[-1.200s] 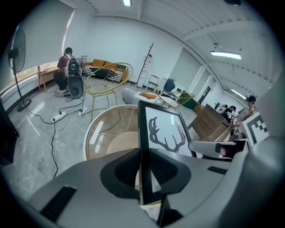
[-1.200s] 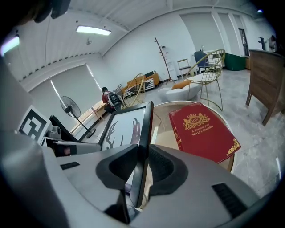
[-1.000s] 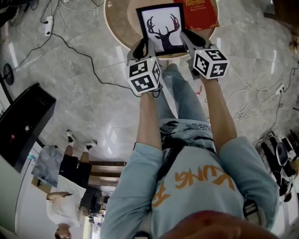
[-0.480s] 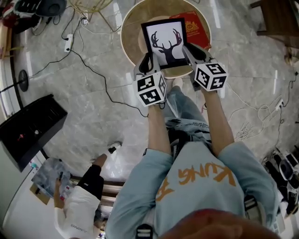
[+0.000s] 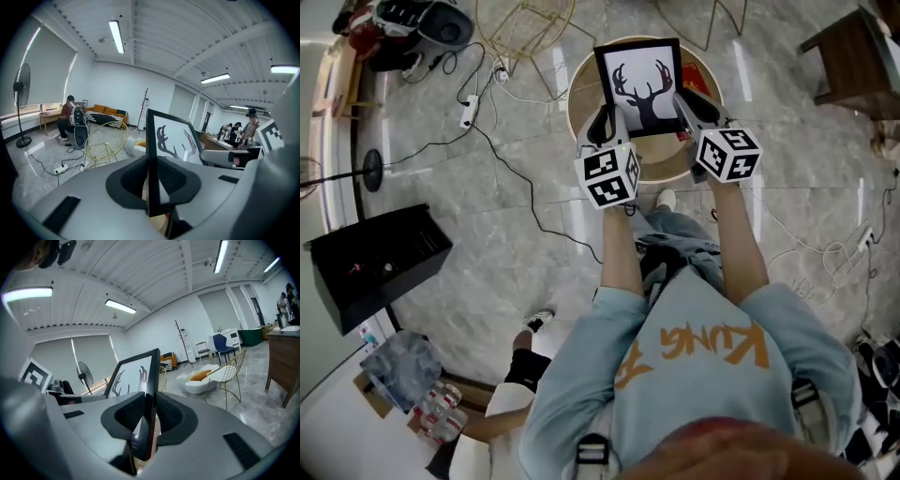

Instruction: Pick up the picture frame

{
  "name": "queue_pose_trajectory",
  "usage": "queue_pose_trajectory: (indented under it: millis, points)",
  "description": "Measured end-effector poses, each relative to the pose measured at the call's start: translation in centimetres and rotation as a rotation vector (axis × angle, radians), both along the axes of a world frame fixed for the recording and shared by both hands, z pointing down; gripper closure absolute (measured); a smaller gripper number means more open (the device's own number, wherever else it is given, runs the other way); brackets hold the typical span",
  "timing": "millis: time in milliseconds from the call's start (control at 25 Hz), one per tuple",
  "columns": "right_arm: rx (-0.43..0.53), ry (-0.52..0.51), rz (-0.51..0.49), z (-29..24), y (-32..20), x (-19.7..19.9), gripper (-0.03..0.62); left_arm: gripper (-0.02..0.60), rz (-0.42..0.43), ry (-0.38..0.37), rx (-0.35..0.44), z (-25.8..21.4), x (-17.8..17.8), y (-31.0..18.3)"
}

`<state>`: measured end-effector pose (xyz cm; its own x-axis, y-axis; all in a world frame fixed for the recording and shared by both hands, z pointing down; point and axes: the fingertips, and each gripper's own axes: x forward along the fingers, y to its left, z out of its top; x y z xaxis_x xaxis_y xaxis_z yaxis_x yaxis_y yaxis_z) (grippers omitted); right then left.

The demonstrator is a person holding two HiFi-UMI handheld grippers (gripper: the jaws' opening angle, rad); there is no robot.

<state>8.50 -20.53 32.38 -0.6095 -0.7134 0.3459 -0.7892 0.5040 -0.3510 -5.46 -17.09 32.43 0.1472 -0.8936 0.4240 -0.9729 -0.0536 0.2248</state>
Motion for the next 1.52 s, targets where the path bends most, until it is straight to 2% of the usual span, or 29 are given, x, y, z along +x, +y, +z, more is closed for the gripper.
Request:
queue_pose_trajectory:
  millis: [480, 600, 960, 1280, 1520]
  points:
    - [0.276, -0.046, -0.012, -13.9, -0.4, 0.6, 0.521, 0.502, 0.029, -0.069, 0.271, -13.9, 0.6, -0.2]
    - [0.325, -0.057, -0.013, -16.3, -0.1, 1.0, 0.520, 0.502, 0.033, -0.085, 0.318, -16.3, 1.1, 0.1]
    - [0.395, -0.068, -0.015, -20.0, 1.4, 2.0, 0.520, 0.502, 0.041, -0.117, 0.385, -20.0, 2.1, 1.7]
    - [0.437, -0.067, -0.021, -19.9, 3.3, 1.3, 0.520, 0.500, 0.046, -0.133, 0.419, -19.8, 1.5, 3.7]
    - [0.440, -0.066, -0.031, -20.1, 2.6, 1.4, 0.520, 0.500, 0.044, -0.139, 0.420, -20.1, 1.6, 3.0]
